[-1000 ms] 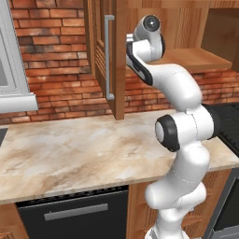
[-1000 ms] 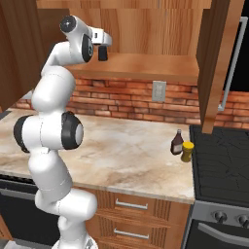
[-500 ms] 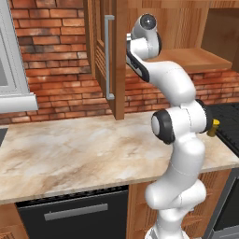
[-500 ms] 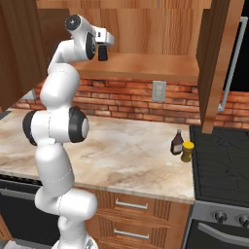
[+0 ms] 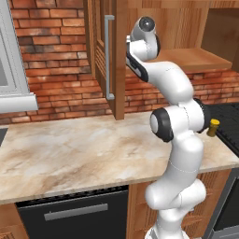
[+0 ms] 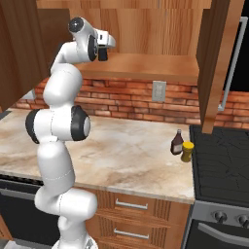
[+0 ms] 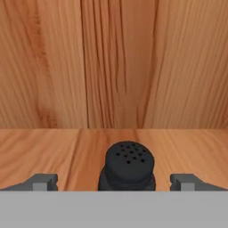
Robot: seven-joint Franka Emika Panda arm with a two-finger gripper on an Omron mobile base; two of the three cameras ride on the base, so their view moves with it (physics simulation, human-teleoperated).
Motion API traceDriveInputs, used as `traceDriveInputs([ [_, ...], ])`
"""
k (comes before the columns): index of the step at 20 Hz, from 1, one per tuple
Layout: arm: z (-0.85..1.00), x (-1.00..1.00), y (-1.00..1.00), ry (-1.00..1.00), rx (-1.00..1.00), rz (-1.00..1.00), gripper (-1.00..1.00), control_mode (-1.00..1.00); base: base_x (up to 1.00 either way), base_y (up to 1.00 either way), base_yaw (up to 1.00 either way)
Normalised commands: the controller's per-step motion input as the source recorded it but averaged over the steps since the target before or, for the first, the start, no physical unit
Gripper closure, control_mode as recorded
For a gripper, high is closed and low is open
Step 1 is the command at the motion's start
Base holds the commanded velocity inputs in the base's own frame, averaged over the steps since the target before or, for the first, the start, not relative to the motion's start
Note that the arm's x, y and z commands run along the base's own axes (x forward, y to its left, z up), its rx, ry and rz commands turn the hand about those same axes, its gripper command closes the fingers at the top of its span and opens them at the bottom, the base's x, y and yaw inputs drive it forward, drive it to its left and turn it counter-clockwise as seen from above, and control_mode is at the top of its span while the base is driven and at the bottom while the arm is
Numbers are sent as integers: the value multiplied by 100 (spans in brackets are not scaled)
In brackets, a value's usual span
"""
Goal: Collect the turmeric, ketchup, and shaker from the cabinet and place them next to the stove.
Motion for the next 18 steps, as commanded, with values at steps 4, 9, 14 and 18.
traceDriveInputs([
  [4, -15, 17, 0, 2, 2, 0, -100, -100, 0, 0, 0],
  [9, -14, 15, -2, 1, 3, 0, 100, -100, 0, 0, 0],
  [14, -11, 2, -9, 0, 4, 0, 100, -100, 0, 0, 0],
  [18, -4, 0, -3, 0, 1, 0, 100, -100, 0, 0, 0],
])
